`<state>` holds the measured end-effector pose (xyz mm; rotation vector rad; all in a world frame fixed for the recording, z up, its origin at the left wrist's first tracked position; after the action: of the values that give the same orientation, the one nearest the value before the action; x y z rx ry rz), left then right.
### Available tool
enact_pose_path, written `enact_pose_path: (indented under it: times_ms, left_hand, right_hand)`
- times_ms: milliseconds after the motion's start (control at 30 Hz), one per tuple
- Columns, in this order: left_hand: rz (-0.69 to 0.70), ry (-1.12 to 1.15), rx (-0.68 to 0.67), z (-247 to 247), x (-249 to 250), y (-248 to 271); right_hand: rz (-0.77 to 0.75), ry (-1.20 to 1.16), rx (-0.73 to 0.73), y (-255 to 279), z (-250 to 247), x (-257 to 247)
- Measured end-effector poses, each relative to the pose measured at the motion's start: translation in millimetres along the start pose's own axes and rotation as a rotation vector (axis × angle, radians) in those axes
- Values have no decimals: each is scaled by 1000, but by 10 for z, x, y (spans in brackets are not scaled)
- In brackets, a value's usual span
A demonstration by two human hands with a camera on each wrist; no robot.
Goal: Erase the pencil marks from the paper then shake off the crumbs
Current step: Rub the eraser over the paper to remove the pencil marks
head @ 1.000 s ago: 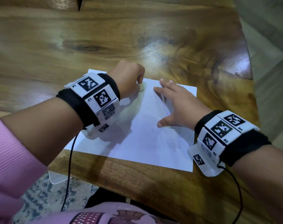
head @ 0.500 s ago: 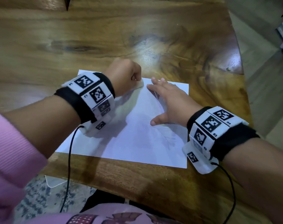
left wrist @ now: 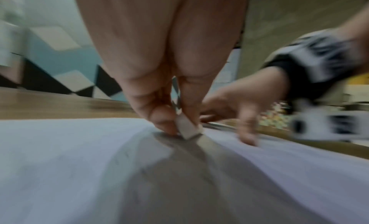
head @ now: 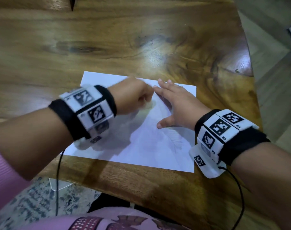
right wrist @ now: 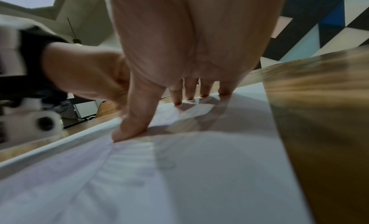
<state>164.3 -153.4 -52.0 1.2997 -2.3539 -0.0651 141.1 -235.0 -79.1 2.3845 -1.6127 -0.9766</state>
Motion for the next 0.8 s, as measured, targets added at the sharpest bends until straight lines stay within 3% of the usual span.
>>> enact_pose_path:
  times_ms: [67,133,267,333,400,467,567,700,800]
  left_hand:
    - [107,-12,-141,194,123,239]
    - [146,1,-187,250,164,305]
    - [-8,12,98,-113,-17,-16]
    - [-66,2,136,-157,-83,-86]
    - [-1,-11,80,-64,-21,4]
    - [85,2,-63,123,91,204]
    - [108,33,-218,260,139,347]
    - [-79,60,65,-124,-98,13]
    - [-84,-6,120,-116,-59,-58]
  right_hand:
    - [1,11,-10,-2,11,3]
    - [2,20,-12,-4,19,7]
    - [4,3,-3,3,7,3]
    - [6,1,-5,6,8,0]
    - [5,-1,-2,6,4,0]
    - [4,4,-1,0,5,5]
    - [4,19,-11,-5,22,8]
    - [6,4,-4,-2,15,7]
    - [-1,2,1,1,3,-2]
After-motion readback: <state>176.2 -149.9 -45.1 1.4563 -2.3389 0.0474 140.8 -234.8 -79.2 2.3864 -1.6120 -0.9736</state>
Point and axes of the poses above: each hand's wrist, its own y-axis away from the middle knuckle, its own z-axis out of the palm, x = y × z, the point moved 9 cm from there along -y, towards the middle knuckle, and after that the axes turned 5 degrees about -y, right-handed, at the moved point
